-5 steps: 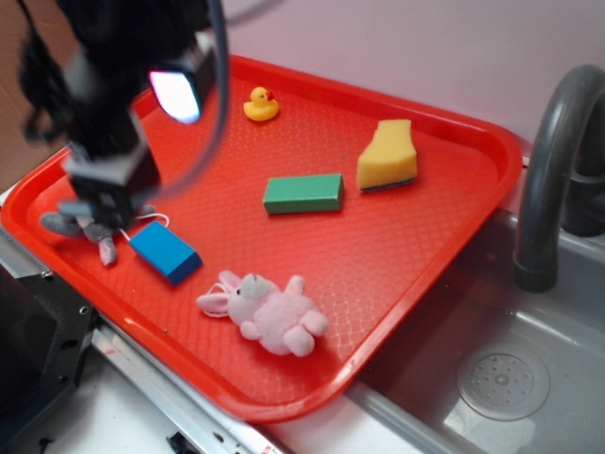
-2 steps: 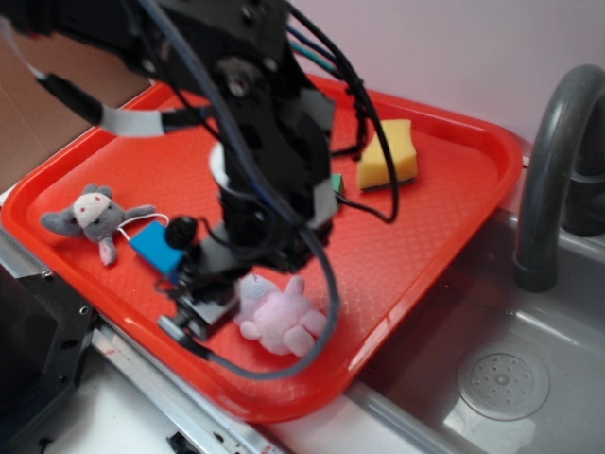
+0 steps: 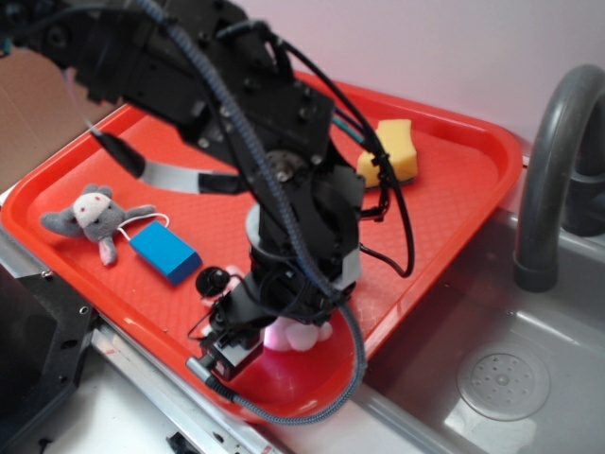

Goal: Grab the pink bunny.

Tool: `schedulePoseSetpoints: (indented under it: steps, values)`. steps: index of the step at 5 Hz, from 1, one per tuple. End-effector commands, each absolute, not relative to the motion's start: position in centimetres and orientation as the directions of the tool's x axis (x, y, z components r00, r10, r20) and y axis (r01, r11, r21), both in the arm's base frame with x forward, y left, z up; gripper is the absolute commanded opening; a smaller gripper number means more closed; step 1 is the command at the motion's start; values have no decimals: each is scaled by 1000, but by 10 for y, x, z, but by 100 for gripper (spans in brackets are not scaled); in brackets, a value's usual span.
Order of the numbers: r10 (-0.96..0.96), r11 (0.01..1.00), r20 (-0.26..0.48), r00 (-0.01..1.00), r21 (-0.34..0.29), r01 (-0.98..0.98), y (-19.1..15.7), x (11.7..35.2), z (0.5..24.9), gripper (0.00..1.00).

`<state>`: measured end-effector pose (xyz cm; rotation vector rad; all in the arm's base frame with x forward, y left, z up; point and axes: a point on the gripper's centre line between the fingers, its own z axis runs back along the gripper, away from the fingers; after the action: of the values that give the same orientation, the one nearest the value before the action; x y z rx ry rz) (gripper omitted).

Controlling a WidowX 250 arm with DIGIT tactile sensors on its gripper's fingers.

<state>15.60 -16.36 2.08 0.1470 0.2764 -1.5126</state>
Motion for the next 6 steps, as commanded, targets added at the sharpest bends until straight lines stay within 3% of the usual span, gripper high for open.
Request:
schedulePoseSetpoints:
  steps: [1,3,4,5,6]
  values:
    - [-970,236,-81,230,-72,969,-144,143,16,0]
    - [-730,667,-71,680,142,731,-102,152,87,0]
    - [-540,830,-43,841,140,540,-81,159,127,0]
    - [-317,944,-45,947,77,320,-65,162,165,0]
    - [-75,997,18,997,29,74,-59,159,201,0]
